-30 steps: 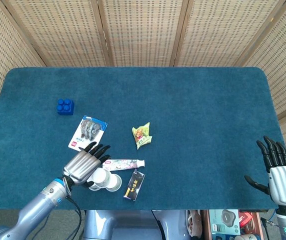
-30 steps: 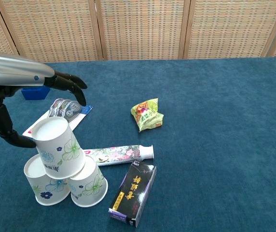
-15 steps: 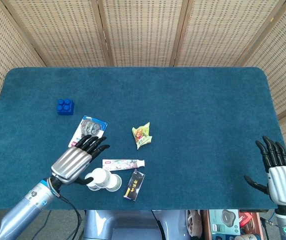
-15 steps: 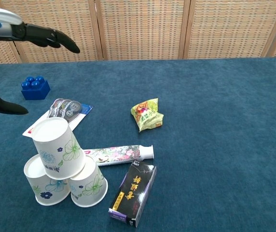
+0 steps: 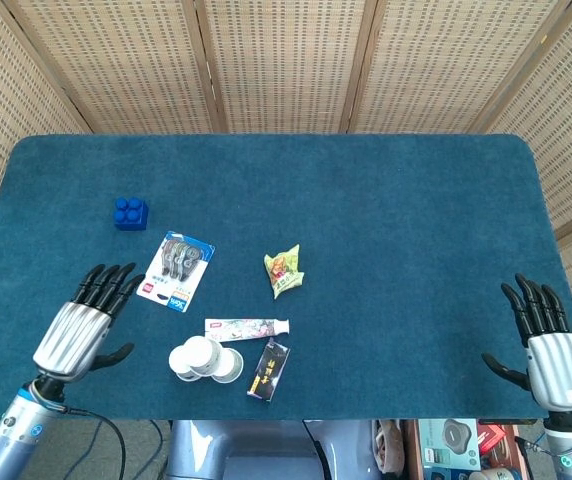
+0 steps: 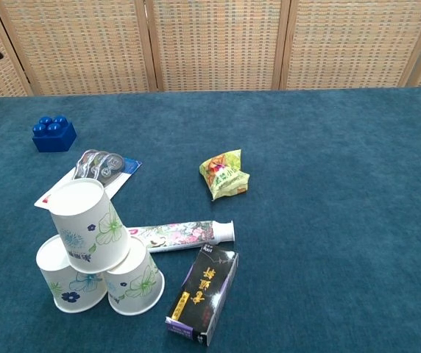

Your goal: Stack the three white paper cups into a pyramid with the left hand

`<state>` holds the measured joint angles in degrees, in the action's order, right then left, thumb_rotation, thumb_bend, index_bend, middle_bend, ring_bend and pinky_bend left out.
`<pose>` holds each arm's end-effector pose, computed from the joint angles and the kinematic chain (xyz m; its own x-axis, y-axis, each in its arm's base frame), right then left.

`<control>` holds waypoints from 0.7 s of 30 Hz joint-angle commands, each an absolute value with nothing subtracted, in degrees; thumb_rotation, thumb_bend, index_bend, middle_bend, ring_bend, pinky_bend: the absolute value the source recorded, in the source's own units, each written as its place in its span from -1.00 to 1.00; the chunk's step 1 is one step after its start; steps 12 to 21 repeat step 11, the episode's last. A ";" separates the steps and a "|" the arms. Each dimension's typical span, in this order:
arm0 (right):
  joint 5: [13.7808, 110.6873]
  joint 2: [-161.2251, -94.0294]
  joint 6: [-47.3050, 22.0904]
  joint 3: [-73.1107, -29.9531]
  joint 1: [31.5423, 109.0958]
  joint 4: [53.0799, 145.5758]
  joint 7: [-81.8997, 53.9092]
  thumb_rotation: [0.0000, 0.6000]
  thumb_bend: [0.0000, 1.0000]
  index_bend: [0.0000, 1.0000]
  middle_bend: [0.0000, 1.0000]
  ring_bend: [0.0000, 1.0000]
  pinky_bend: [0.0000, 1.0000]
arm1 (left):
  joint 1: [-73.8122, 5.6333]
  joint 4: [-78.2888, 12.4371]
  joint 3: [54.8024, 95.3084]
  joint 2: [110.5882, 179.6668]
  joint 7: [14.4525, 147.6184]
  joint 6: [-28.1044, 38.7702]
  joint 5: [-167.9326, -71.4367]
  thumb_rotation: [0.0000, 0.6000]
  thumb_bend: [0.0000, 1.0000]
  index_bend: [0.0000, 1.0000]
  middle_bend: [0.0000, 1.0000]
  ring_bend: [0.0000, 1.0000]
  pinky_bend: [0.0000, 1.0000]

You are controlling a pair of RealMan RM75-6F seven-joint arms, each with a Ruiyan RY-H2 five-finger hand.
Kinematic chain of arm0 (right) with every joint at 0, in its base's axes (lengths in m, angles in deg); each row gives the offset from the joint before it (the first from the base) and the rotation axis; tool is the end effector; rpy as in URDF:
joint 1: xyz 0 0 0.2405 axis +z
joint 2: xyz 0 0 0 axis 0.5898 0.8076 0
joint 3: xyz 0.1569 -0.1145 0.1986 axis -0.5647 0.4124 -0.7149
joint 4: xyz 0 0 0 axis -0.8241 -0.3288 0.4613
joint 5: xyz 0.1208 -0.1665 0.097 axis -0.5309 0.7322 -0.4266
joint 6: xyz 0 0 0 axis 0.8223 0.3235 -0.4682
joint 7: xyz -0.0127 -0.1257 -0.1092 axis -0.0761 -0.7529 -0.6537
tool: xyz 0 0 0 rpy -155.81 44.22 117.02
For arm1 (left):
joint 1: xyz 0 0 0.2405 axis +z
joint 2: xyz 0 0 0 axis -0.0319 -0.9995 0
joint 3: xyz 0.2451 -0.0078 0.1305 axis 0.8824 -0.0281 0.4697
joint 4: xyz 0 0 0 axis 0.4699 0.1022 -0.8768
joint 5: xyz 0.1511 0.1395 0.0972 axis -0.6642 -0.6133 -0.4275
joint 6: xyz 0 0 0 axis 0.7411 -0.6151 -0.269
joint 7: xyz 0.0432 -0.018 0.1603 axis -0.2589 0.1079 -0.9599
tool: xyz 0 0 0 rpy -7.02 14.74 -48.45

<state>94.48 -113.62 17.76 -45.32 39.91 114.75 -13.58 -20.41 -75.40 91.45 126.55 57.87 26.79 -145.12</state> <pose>-0.3061 -0.2010 0.1446 0.3079 0.1634 0.9373 -0.9307 -0.1525 0.3324 -0.2011 0.2260 0.1006 0.4508 0.0675 0.8901 0.8551 -0.3186 -0.4089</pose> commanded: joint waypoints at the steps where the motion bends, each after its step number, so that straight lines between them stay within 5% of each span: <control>1: 94.88 -113.75 17.93 -45.25 39.96 114.67 -14.16 1.00 -0.80 -1.00 -1.00 -1.00 -1.00 | -13.72 -65.70 91.74 134.64 55.35 32.63 -148.24 1.00 -0.52 -1.00 -1.00 -1.00 -1.00; 8: 95.30 -114.14 18.49 -45.31 39.85 114.48 -15.83 1.00 -0.80 -1.00 -1.00 -1.00 -1.00 | -9.47 -57.40 90.66 140.00 54.01 35.54 -148.89 1.00 -0.52 -1.00 -1.00 -1.00 -1.00; 21: 95.24 -114.20 18.38 -45.30 39.88 114.30 -15.94 1.00 -0.80 -1.00 -1.00 -1.00 -1.00 | -8.82 -56.61 90.07 140.07 54.89 35.46 -148.87 1.00 -0.53 -1.00 -1.00 -1.00 -1.00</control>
